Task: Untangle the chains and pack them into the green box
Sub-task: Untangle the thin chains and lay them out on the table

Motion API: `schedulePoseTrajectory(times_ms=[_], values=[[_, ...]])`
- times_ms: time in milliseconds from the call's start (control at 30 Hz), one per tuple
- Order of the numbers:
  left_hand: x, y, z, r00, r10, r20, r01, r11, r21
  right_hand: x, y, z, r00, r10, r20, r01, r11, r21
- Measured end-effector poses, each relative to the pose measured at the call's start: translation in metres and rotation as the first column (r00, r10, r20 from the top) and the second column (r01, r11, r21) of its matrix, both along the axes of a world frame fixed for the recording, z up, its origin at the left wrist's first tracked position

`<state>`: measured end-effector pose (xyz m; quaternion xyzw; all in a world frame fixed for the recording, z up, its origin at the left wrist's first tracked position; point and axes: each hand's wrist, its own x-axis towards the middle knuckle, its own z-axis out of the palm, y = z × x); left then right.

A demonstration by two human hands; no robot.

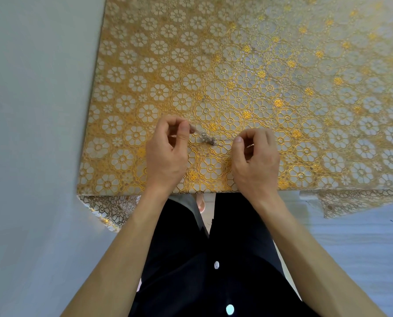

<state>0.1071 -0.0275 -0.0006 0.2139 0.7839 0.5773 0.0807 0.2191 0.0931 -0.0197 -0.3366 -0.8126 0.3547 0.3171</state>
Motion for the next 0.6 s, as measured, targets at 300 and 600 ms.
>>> schedulePoseTrajectory(times_ms=[300,600], values=[[-0.0004,-0.0003,0.0001,0.99,-0.139,0.019,0.14,0.988,-0.072,0.002,-0.0004,0.0026,0.993,0.116,-0.006,-0.116,0.993,0.012],[-0.0022,-0.0003,-0.0025,0.964,-0.263,-0.032,0.258,0.959,-0.117,-0.0029,0.0,-0.0004,0.974,0.216,0.066,-0.221,0.973,0.074]])
